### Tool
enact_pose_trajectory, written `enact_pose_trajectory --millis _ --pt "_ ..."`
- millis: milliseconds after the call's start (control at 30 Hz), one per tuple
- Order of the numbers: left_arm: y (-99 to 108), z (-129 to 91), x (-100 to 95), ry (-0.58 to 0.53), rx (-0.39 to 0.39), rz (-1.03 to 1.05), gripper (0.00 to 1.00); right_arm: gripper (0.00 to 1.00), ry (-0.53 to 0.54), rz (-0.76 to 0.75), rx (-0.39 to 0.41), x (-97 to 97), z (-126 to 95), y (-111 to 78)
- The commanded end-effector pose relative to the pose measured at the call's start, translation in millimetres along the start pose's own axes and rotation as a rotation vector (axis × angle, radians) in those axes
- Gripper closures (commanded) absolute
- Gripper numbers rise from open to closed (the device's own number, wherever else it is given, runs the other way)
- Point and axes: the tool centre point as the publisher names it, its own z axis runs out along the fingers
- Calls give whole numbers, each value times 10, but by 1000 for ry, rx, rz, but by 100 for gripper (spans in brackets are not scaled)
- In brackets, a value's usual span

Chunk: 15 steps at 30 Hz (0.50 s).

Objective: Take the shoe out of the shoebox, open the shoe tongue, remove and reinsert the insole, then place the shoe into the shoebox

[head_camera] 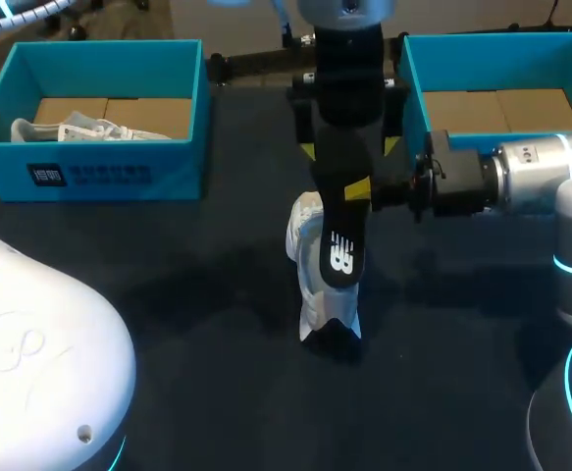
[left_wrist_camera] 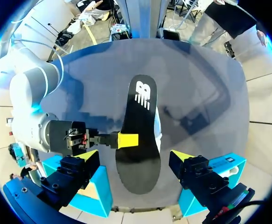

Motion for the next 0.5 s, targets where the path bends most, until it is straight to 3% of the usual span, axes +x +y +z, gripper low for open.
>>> enact_pose_trajectory --millis 33,233,500 --pt "-22 11 95 -36 -12 10 0 100 -4 3 2 1 -7 -2" --pt "-36 33 171 -109 -45 19 0 100 -8 3 -3 10 -34 3" --pt "-81 63 312 -333 -48 37 0 100 -9 5 -12 11 -59 6"
